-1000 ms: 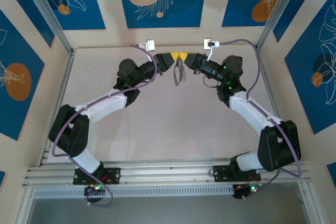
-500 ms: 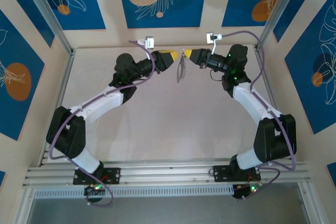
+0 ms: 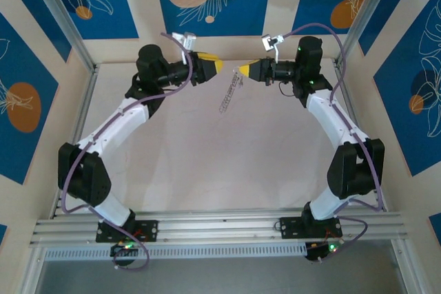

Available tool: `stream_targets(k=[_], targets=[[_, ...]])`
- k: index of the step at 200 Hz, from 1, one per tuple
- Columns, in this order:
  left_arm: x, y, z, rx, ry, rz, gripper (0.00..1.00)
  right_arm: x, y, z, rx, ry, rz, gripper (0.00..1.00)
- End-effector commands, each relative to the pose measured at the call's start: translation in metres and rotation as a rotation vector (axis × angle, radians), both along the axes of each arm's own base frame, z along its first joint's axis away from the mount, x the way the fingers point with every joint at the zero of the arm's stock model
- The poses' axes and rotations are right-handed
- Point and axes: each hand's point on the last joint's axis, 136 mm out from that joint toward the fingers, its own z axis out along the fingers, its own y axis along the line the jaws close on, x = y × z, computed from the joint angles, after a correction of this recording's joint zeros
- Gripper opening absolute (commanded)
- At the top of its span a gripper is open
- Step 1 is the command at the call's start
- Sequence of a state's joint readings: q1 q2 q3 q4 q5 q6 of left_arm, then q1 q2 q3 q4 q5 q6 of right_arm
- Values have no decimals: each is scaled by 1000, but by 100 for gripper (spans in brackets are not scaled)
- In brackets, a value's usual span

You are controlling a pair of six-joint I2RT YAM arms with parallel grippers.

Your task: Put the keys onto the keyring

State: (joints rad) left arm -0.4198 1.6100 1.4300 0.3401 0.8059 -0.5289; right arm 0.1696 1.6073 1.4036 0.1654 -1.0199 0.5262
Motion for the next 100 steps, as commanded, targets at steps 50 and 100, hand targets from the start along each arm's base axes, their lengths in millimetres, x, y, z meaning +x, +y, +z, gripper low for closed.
stream_targets(k=[50,100], targets=[[-10,-15,-19,116,33,-210,48,-11,5,-2,-8,10,102,0],[-8,-20,-25,117,58,-247,45,-13,9,-3,-11,9,115,0]])
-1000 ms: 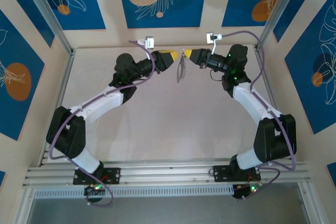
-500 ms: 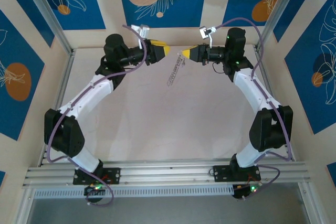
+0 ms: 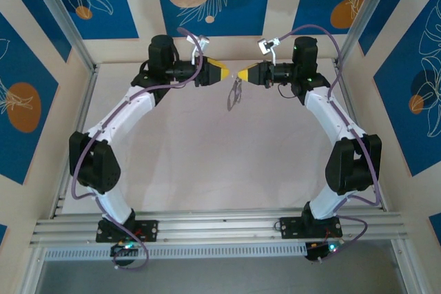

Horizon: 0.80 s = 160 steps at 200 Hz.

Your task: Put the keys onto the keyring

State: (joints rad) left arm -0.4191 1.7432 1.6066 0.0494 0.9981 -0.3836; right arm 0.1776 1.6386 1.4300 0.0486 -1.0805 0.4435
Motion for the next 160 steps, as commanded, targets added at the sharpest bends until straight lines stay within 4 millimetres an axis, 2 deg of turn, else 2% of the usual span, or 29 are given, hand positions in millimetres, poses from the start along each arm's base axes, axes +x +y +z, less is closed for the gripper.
stream_targets(k=[1,60,160], targets=[[-6,0,10,-11,-24,-53,45,-6,5,11,8,-29,44,0],[-9,-9,2,-10,-5,-78,41,-6,10,10,8,-31,51,0],[-9,-16,4,-29,-8,-93,33,-6,12,9,6,-28,52,0]])
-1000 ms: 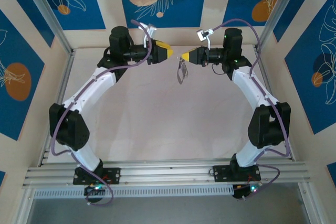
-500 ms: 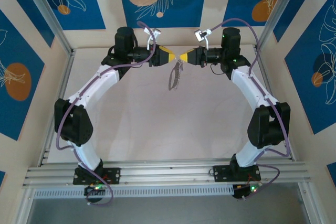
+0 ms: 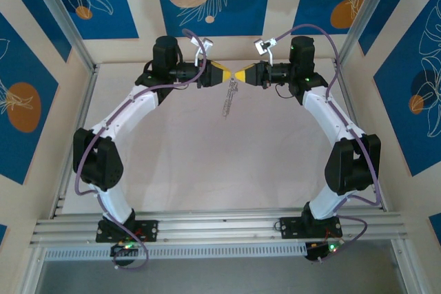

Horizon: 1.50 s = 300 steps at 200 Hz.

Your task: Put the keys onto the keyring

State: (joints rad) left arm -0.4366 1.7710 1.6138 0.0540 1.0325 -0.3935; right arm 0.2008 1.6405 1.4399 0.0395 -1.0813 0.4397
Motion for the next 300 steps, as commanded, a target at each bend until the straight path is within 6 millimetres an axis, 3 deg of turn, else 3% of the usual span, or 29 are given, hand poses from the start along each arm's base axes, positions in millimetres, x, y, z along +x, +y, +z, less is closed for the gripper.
stream_targets(k=[1,74,104,195,240,300], targets=[[-4,-6,11,-30,-34,-42,32,0,3,6,6,-26,27,0],[-6,-12,12,-40,-33,-60,29,0,4,6,5,-27,25,0],[-9,-14,10,-41,-31,-73,23,0,4,6,4,-27,22,0],[-14,-12,7,-37,-36,-70,27,5,-4,5,2,-27,-12,0],[-15,-12,7,-36,-37,-77,20,6,-6,5,3,-27,-21,0],[-16,-13,9,-43,-36,-89,19,6,-6,5,6,-29,-18,0]])
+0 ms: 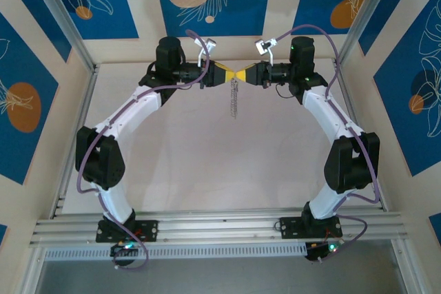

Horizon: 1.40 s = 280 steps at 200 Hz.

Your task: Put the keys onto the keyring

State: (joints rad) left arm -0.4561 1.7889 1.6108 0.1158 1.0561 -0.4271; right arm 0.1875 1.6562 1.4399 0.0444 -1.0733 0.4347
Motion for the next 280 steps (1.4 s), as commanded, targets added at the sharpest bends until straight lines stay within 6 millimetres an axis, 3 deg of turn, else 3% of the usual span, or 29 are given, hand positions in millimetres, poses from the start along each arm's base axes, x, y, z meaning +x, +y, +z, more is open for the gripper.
stream_targets(k=[1,99,143,164,180,243,280], targets=[[-11,-3,8,-21,-34,-50,19,-2,-2,11,10,-35,2,0],[-16,-8,7,-23,-38,-75,5,-3,-1,11,11,-32,4,0],[-21,-19,8,-38,-51,-76,0,0,-1,9,10,-22,-6,0],[-15,-19,13,-73,-55,-24,0,5,-7,10,10,-19,-47,26],[-12,-17,20,-98,-64,13,0,8,-14,10,18,-22,-85,37],[-20,-9,49,-156,-90,66,0,11,-48,6,64,-35,-324,42],[-23,-3,58,-188,-91,107,0,1,-59,-4,78,-69,-507,46]])
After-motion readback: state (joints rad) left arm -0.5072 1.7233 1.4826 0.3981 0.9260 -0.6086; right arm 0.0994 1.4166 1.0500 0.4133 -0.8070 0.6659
